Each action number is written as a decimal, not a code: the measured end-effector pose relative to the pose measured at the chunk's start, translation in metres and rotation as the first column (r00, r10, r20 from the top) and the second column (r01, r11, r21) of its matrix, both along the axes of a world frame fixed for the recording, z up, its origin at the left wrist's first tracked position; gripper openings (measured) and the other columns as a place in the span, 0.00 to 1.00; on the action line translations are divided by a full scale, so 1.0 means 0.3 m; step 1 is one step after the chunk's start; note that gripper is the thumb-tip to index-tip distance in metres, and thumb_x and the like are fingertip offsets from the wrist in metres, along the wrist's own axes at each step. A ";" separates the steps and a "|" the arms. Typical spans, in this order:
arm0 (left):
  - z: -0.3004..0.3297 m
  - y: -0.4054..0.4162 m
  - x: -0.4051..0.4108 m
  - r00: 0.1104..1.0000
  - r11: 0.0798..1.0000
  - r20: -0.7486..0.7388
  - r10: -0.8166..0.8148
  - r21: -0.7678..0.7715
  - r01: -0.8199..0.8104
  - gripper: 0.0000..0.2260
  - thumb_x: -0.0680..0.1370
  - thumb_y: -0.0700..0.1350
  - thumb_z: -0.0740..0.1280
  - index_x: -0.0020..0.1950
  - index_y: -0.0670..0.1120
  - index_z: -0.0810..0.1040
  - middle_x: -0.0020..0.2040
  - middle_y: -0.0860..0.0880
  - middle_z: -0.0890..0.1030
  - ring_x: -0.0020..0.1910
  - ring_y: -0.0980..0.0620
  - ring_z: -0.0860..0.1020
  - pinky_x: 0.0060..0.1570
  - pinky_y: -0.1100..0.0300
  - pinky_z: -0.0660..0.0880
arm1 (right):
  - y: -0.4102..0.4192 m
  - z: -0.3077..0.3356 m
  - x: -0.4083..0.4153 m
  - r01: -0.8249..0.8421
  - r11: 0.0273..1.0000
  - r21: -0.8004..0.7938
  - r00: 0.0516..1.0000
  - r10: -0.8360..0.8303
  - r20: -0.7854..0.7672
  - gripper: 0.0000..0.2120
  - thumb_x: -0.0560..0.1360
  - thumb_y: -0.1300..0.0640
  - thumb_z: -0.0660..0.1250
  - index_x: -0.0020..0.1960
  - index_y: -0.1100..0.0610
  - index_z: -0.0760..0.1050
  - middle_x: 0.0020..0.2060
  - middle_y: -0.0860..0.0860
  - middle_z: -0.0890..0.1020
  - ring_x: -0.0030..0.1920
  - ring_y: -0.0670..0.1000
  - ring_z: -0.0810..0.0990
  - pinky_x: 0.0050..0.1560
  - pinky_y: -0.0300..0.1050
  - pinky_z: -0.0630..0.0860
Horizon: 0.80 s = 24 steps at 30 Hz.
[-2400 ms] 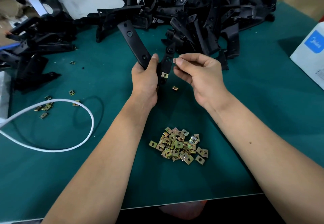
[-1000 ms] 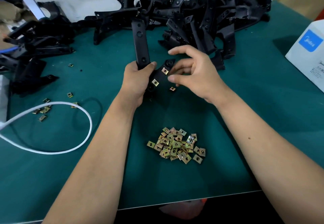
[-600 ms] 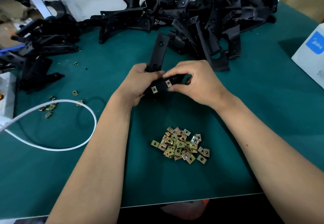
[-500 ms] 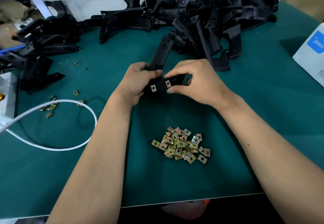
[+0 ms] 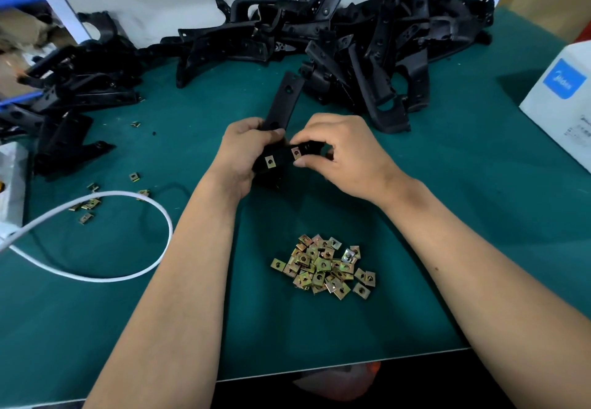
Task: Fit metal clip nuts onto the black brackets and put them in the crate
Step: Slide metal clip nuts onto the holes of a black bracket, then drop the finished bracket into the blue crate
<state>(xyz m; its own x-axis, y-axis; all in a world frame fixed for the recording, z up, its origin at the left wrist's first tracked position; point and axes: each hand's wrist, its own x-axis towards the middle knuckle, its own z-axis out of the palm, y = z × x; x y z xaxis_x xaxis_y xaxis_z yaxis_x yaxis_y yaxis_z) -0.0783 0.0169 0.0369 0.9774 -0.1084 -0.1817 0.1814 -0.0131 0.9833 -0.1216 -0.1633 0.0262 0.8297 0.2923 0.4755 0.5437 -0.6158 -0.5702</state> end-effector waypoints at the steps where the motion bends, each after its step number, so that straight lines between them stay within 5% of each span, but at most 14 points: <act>1: 0.007 -0.008 -0.005 0.999 0.999 0.016 0.027 -0.043 -0.027 0.07 0.80 0.35 0.68 0.43 0.43 0.77 0.35 0.46 0.81 0.32 0.50 0.80 0.31 0.60 0.78 | -0.001 0.001 -0.001 0.023 0.998 0.057 1.000 -0.022 -0.023 0.15 0.73 0.61 0.78 0.59 0.58 0.84 0.50 0.52 0.83 0.47 0.49 0.83 0.48 0.50 0.80; 4: 0.031 -0.063 -0.027 0.986 0.965 0.058 0.154 -0.224 -0.138 0.07 0.81 0.36 0.67 0.43 0.44 0.76 0.39 0.46 0.81 0.37 0.50 0.80 0.40 0.56 0.80 | -0.007 0.022 -0.006 0.111 0.895 0.432 0.970 -0.003 -0.243 0.29 0.75 0.71 0.72 0.72 0.52 0.75 0.61 0.57 0.81 0.54 0.54 0.85 0.50 0.52 0.85; 6: 0.052 -0.150 -0.049 0.975 0.947 0.093 0.204 -0.272 -0.172 0.07 0.82 0.38 0.67 0.44 0.45 0.76 0.39 0.48 0.82 0.38 0.52 0.80 0.42 0.57 0.79 | -0.027 0.055 -0.027 0.195 0.653 0.732 0.930 0.115 -0.350 0.26 0.78 0.72 0.65 0.72 0.52 0.72 0.64 0.64 0.79 0.63 0.62 0.81 0.61 0.59 0.81; 8: 0.080 -0.274 -0.085 0.972 0.952 0.140 0.187 -0.271 -0.144 0.06 0.82 0.41 0.66 0.45 0.46 0.76 0.40 0.50 0.82 0.40 0.53 0.80 0.42 0.57 0.76 | -0.061 0.100 -0.071 0.236 0.377 0.895 0.914 0.228 -0.337 0.15 0.83 0.64 0.59 0.66 0.55 0.75 0.63 0.62 0.81 0.65 0.63 0.79 0.62 0.56 0.78; 12: 0.142 -0.576 -0.196 0.954 0.987 0.300 0.022 -0.157 0.027 0.06 0.82 0.43 0.65 0.46 0.48 0.76 0.43 0.49 0.81 0.44 0.50 0.79 0.47 0.52 0.76 | -0.218 0.160 -0.187 0.316 0.048 0.948 0.941 0.116 -0.319 0.24 0.87 0.45 0.54 0.71 0.61 0.74 0.65 0.60 0.81 0.67 0.59 0.79 0.73 0.55 0.71; 16: 0.162 -0.911 -0.398 0.848 0.960 0.451 -0.279 0.131 0.246 0.07 0.81 0.44 0.66 0.44 0.44 0.76 0.41 0.49 0.81 0.43 0.47 0.78 0.48 0.50 0.75 | -0.504 0.162 -0.437 0.140 -0.197 0.970 0.985 -0.072 -0.157 0.37 0.83 0.31 0.47 0.71 0.60 0.75 0.67 0.66 0.78 0.63 0.62 0.80 0.72 0.56 0.72; 20: 0.104 -1.199 -0.696 0.658 0.771 0.401 -0.637 0.338 0.540 0.06 0.81 0.44 0.67 0.50 0.42 0.79 0.48 0.43 0.84 0.51 0.41 0.80 0.45 0.52 0.71 | -0.776 0.090 -0.784 0.007 -0.295 0.956 0.930 -0.350 -0.114 0.40 0.79 0.28 0.52 0.69 0.60 0.77 0.68 0.67 0.77 0.68 0.66 0.76 0.76 0.61 0.66; 24: -0.044 -1.378 -0.956 0.433 0.451 0.159 -0.887 0.490 0.745 0.12 0.82 0.50 0.66 0.54 0.40 0.80 0.55 0.40 0.84 0.57 0.40 0.80 0.50 0.52 0.74 | -0.944 -0.076 -1.098 0.074 -0.424 0.903 0.785 -0.533 -0.314 0.30 0.80 0.33 0.59 0.63 0.58 0.79 0.58 0.63 0.83 0.59 0.64 0.81 0.66 0.59 0.76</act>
<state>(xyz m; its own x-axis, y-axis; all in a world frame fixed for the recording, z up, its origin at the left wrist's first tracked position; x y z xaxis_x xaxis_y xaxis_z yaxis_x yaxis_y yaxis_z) -0.3651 -0.3967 0.0237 0.4344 -0.8991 -0.0535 -0.4298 -0.2591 0.8649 -0.4511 -0.4465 0.0034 0.3809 -0.9144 -0.1368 0.7322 0.3886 -0.5593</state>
